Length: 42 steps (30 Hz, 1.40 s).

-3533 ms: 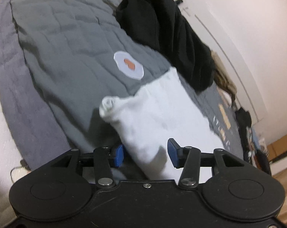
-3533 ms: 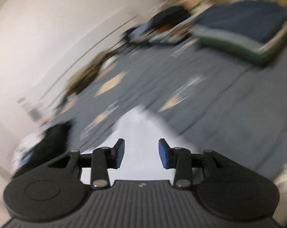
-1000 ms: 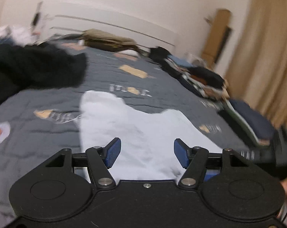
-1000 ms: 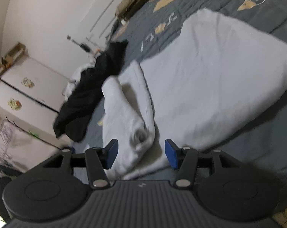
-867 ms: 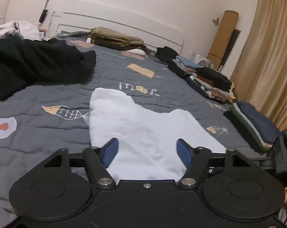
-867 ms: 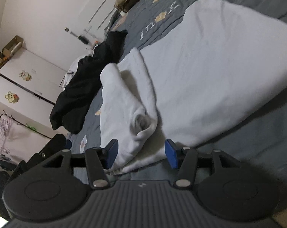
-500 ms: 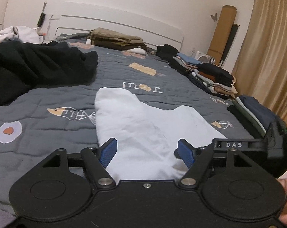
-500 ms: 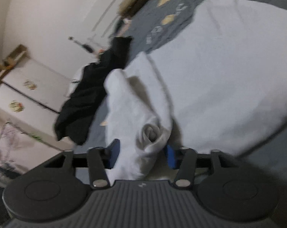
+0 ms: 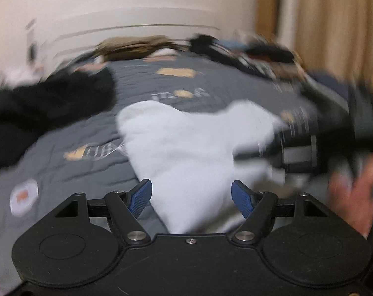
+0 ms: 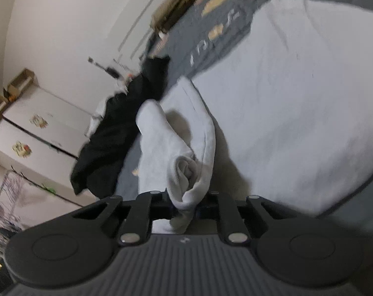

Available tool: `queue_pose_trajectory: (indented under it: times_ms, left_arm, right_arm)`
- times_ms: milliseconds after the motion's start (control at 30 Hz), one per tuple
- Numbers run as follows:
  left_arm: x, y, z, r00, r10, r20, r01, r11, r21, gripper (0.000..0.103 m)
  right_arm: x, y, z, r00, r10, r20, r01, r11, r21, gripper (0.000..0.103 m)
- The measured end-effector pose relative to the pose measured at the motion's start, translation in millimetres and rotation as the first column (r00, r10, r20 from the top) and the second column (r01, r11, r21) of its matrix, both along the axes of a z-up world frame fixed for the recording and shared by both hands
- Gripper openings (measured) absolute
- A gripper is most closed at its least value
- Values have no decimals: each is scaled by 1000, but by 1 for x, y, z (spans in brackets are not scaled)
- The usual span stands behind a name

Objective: Fold clothes

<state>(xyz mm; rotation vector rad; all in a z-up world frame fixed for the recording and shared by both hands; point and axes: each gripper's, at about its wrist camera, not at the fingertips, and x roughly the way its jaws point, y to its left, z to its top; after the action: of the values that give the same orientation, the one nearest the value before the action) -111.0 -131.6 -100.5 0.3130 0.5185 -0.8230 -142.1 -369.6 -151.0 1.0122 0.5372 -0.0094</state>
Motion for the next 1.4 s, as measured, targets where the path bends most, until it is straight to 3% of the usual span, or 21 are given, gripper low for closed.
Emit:
queue_pose_trajectory:
  times_ms: [167,333,467,700,900,1000,1100,1233,1300,1400]
  left_arm:
    - [-19,-25,-17,988,-74,138,53,987,150,70]
    - [-31,-52,-36,972,-134,194,78,959,272,69]
    - [-42,-65,-50,939,-193,284,77,925,372,54]
    - [-54,-86,-61,883,-239,404,53,906,421,55]
    - [-69,-103,-68,840,-314,442,81,879,470,55]
    - [-71,-106,-63,828,-318,462,86,886,456,55]
    - [-71,-114,-72,816,-339,469,76,866,494,56]
    - [-78,-121,-86,770,-384,510,49,833,551,56]
    - [-78,-122,-87,766,-379,519,40,834,550,58]
    - [-76,-125,-87,743,-372,556,13,839,543,58]
  right_arm:
    - [-14,-16,19,997,-71,41,72,997,-23,13]
    - [-20,-41,3,991,-121,-57,121,993,-11,13]
    - [-35,-56,-3,982,-183,-45,183,983,4,13]
    - [-66,-77,35,958,-274,87,282,955,-91,13]
    - [-98,-114,33,915,-398,67,403,912,-81,12]
    - [-107,-125,37,915,-397,69,403,904,-140,12]
    - [-103,-134,18,920,-391,-11,383,906,-179,12]
    - [-101,-140,-9,915,-397,-75,381,909,-170,12]
    - [-97,-140,-12,921,-377,-96,353,914,-201,12]
    - [-104,-140,-10,920,-387,-56,376,915,-145,13]
